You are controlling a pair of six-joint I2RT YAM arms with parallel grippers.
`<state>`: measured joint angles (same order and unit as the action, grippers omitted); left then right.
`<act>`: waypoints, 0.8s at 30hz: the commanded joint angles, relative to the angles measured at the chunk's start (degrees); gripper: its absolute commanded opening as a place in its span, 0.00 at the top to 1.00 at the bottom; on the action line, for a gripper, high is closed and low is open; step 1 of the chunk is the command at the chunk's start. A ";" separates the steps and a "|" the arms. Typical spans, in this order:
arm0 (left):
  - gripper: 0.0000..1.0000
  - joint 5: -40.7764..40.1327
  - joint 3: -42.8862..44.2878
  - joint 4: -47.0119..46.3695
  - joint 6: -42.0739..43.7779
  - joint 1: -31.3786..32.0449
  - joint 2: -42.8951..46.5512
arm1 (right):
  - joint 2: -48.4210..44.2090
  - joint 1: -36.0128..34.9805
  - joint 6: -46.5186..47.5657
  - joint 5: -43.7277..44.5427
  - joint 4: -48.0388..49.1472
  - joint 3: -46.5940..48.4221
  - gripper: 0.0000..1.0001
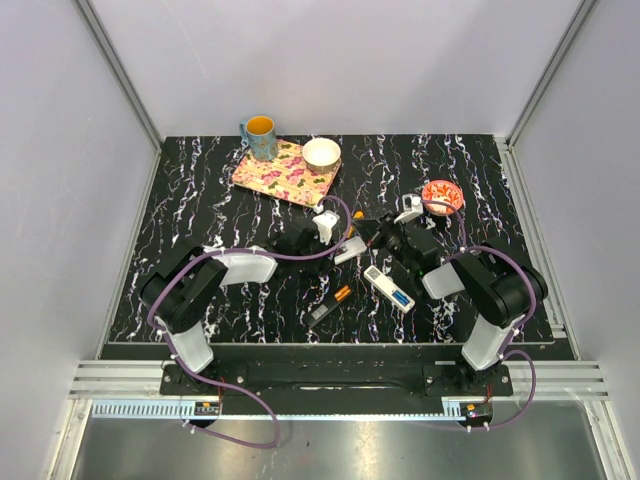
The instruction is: Unload the batteries from the remote control
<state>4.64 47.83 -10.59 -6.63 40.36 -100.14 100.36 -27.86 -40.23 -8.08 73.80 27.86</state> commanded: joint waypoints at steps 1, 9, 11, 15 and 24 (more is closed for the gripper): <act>0.66 2.30 -2.13 2.95 -2.59 -0.28 -1.03 | -1.12 -0.27 0.41 -0.54 0.03 -0.70 1.00; 0.23 4.32 -3.53 1.63 -3.82 -1.16 4.50 | -5.96 -0.18 8.13 1.75 -7.51 0.79 1.00; 0.04 5.54 -4.24 1.10 -4.53 -1.77 7.31 | -7.27 -0.36 10.25 1.75 -9.37 2.28 1.00; 0.01 7.22 -6.17 0.66 -6.28 -4.05 12.76 | -7.90 -0.44 14.64 1.05 -13.15 4.92 1.00; 0.01 9.77 -9.60 3.03 -11.82 -11.53 26.21 | -5.17 -6.06 22.29 4.29 -19.65 10.55 1.00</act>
<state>11.81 38.57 -7.62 -15.18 31.22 -78.87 94.61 -30.92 -23.83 -6.17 57.10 34.61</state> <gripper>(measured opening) 0.987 0.057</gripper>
